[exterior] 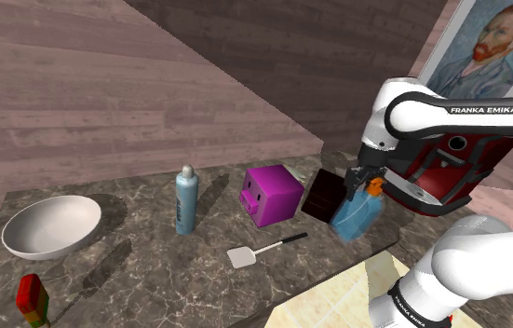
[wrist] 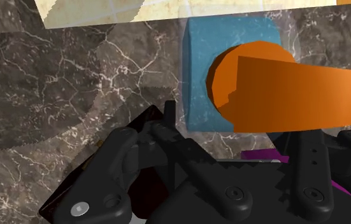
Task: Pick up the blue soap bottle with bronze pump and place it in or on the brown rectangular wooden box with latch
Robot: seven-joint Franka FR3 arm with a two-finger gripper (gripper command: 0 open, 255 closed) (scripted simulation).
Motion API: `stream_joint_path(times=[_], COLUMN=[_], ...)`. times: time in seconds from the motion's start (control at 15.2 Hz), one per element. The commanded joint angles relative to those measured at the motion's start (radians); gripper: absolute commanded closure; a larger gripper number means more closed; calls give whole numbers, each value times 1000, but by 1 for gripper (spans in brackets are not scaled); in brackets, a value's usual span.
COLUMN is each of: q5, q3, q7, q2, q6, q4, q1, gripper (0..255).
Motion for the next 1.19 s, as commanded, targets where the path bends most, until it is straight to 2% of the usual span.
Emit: stream_joint_path(times=[0.0, 1.12], q5=[2, 10], q3=[3, 13], q7=[3, 15], q2=[-8, -28], q6=[-28, -265], q4=[20, 238], q1=[1, 6], gripper=[255, 255])
